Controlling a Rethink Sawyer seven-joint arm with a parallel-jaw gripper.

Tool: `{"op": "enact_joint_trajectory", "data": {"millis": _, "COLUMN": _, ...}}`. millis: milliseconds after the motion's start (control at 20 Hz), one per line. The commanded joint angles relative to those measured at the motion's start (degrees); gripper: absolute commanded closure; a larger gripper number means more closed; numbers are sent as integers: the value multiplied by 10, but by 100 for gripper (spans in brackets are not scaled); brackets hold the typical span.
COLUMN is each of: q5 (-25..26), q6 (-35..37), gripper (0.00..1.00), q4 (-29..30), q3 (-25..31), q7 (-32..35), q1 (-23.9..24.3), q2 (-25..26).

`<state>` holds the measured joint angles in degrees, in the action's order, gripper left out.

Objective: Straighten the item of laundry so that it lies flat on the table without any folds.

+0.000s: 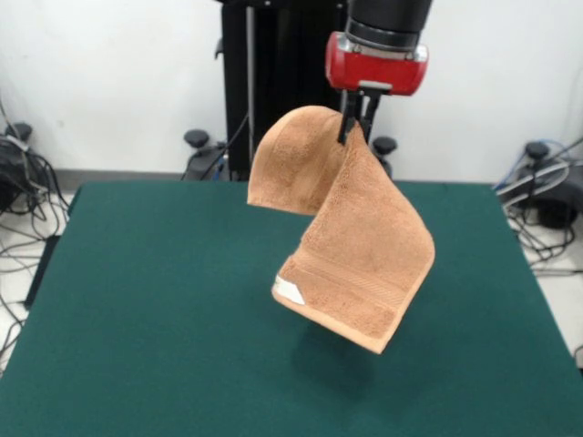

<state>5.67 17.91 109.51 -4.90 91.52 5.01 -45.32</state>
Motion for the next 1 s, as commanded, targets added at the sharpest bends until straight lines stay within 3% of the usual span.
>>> {"op": "enact_joint_trajectory", "data": {"millis": 50, "q5": -11, "q6": 10, "gripper": 100, "q4": 40, "q3": 1, "q7": 106, "q1": 5, "q2": -1}}
{"op": "enact_joint_trajectory", "data": {"millis": 100, "q5": -10, "q6": 8, "gripper": 0, "q4": 39, "q3": 1, "q7": 106, "q1": 4, "q2": 0}}
{"op": "enact_joint_trajectory", "data": {"millis": 1000, "q5": -10, "q6": 4, "gripper": 0, "q4": 40, "q3": -2, "q7": 110, "q1": 2, "q2": -1}}
